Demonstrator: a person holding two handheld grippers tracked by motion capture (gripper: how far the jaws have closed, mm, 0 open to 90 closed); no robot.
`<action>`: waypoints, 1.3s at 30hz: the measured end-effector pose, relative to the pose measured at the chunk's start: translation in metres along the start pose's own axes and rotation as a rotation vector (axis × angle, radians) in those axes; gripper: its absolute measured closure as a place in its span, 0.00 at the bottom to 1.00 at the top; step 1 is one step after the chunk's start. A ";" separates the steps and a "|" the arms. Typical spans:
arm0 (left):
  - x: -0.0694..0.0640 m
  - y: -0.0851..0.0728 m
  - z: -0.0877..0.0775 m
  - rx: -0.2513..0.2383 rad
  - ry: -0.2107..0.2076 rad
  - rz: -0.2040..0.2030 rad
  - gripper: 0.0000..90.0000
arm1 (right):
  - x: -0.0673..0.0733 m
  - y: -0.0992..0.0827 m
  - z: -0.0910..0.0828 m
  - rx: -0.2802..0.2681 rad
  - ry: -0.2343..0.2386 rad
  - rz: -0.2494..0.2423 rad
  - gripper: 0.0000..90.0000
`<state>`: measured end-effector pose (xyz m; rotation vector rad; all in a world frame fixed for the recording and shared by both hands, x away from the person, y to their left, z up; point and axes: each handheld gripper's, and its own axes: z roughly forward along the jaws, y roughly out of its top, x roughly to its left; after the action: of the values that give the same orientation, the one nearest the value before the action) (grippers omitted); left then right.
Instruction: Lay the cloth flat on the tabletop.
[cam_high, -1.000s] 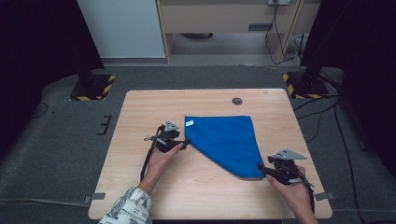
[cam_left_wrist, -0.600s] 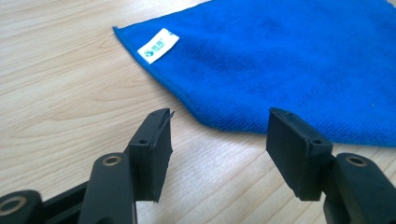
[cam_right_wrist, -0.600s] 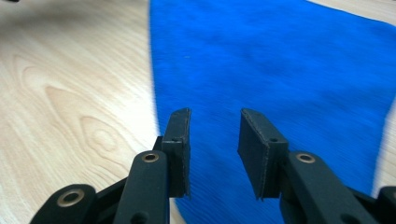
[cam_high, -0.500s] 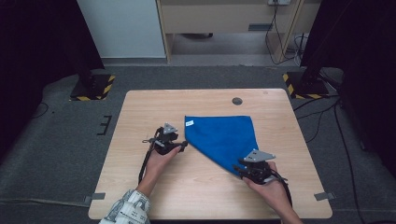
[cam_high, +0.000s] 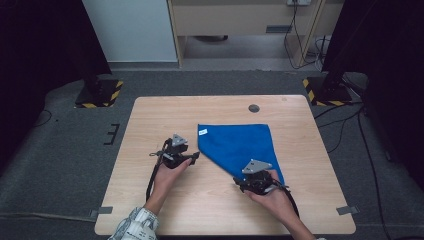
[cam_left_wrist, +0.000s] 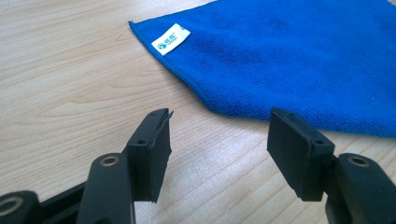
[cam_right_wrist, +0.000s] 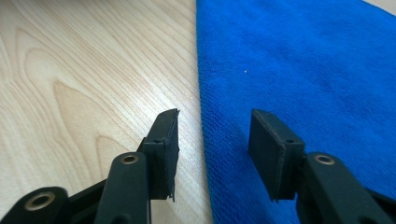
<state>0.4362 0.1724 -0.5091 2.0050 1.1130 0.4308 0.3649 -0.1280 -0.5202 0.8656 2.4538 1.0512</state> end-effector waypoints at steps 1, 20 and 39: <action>0.000 -0.001 -0.001 0.001 0.002 -0.001 0.43 | 0.000 0.000 0.002 0.005 -0.008 -0.008 0.60; 0.014 -0.022 -0.029 -0.008 0.061 -0.048 0.43 | -0.050 0.018 -0.003 -0.034 0.087 0.175 0.97; 0.025 -0.037 -0.049 -0.018 0.102 -0.098 0.43 | -0.145 0.001 0.006 -0.074 -0.063 0.375 0.71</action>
<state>0.3993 0.2282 -0.5088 1.9216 1.2594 0.4950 0.4786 -0.2184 -0.5147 1.3477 2.2344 1.2064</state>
